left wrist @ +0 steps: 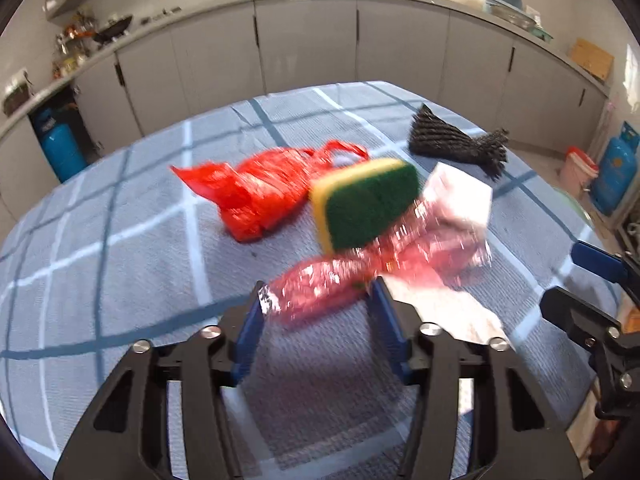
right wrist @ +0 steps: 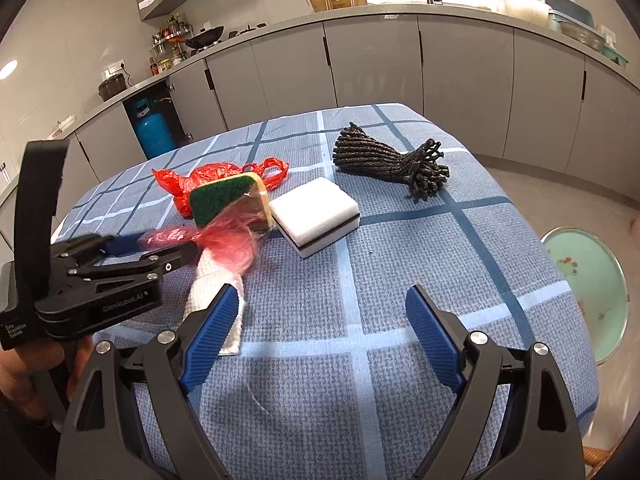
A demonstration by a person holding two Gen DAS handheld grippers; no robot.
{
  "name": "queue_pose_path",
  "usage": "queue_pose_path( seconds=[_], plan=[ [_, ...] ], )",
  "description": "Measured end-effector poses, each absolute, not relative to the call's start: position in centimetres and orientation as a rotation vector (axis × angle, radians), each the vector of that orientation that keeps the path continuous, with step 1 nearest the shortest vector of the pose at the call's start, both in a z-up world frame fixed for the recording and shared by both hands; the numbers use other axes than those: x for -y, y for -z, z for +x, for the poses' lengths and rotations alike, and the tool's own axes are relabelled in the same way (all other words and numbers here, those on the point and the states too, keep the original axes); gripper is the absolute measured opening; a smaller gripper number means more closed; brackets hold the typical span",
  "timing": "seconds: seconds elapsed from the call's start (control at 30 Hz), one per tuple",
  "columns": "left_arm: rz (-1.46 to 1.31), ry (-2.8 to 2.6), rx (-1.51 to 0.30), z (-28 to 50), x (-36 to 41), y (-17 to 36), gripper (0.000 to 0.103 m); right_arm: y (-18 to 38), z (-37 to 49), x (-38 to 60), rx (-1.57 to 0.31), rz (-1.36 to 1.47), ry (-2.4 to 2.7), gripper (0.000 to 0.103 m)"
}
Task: Collect trash
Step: 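Grasp the pink plastic bag with the left gripper while the right grasps the white paper towel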
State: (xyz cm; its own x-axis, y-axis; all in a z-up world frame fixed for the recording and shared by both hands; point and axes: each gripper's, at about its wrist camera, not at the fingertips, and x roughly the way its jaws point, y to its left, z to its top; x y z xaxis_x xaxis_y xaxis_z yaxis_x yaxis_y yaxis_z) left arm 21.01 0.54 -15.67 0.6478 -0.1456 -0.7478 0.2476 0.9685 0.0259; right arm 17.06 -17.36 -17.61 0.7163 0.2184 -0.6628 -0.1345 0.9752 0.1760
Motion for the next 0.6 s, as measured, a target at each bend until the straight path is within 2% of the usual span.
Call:
queue_pose_path(
  seconds=[0.03,0.1,0.17,0.37,0.6],
  plan=[
    [0.133,0.240,-0.844,20.9,-0.6,15.7,0.026,17.6,17.0,17.4,-0.748,0.119,-0.196,0.085],
    [0.151,0.251,-0.844,20.4,-0.5,15.7,0.025,17.5,17.0,17.3,-0.746,0.117,-0.197,0.085],
    [0.170,0.264,-0.837,19.8,-0.5,15.7,0.017,17.5,17.0,17.2,-0.746,0.114,-0.199,0.085],
    [0.174,0.215,-0.800,18.0,-2.2,14.8,0.011,17.5,17.1,16.5,-0.751,0.107,-0.214,0.085],
    [0.165,0.121,-0.760,16.9,-4.7,13.1,0.010,17.1,17.7,14.2,-0.747,0.077,-0.272,0.085]
  ],
)
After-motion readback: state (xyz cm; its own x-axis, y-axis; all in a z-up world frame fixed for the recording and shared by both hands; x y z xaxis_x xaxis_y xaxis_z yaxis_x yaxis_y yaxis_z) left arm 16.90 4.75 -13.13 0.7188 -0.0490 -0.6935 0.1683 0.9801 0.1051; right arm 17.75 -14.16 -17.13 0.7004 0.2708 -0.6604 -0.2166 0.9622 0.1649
